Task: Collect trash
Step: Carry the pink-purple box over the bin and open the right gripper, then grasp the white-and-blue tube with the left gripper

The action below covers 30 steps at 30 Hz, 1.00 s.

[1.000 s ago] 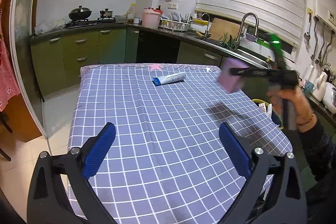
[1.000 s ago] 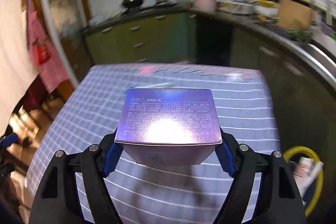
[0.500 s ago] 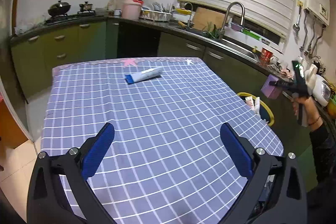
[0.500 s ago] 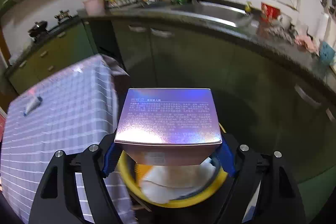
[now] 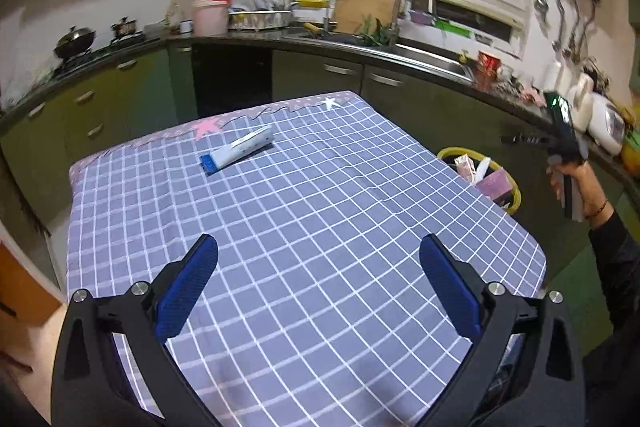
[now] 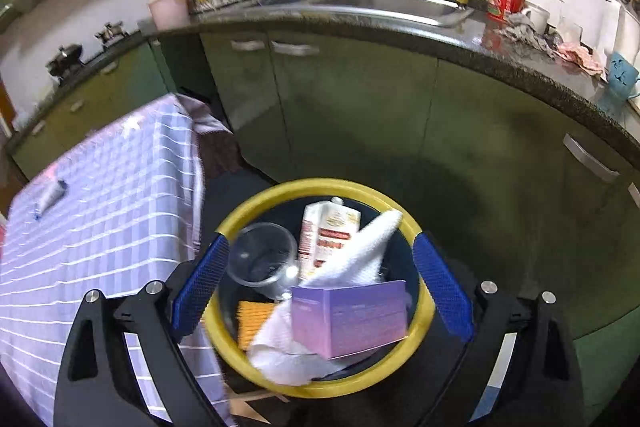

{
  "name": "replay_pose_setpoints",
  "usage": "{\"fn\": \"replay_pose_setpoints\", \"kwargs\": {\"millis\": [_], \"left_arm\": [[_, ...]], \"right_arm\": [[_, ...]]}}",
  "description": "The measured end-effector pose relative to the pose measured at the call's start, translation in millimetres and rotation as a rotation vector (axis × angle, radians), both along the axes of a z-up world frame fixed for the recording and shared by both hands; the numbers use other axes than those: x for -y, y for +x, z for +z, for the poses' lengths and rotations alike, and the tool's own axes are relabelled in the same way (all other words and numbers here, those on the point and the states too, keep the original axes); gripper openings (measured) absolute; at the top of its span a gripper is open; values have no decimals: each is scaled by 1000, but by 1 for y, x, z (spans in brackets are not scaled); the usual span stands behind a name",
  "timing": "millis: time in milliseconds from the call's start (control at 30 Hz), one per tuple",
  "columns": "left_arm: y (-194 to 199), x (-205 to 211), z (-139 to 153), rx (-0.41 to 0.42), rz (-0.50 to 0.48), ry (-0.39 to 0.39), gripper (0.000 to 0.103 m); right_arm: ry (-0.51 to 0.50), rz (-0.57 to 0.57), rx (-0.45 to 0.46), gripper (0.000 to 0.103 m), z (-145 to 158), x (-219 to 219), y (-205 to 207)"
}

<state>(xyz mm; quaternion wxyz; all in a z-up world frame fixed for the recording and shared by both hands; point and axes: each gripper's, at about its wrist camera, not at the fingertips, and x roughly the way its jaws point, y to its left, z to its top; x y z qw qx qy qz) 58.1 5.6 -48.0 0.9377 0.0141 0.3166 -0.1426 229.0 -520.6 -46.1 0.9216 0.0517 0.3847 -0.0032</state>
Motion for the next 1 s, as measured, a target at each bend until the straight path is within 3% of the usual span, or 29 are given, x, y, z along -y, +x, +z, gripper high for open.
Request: {"fn": "replay_pose_setpoints", "kwargs": {"millis": [200, 400, 733, 1000], "left_arm": [[48, 2, -8, -45, -84, 71, 96], [126, -14, -16, -128, -176, 11, 96], [242, -20, -49, -162, -244, 95, 96], [292, -22, -71, -205, -290, 104, 96]], "right_arm": [[22, 85, 35, 95, 18, -28, -16], [35, 153, 64, 95, 29, -55, -25], [22, 177, 27, 96, 19, -79, -11], [-2, 182, -20, 96, 6, -89, 15]]}}
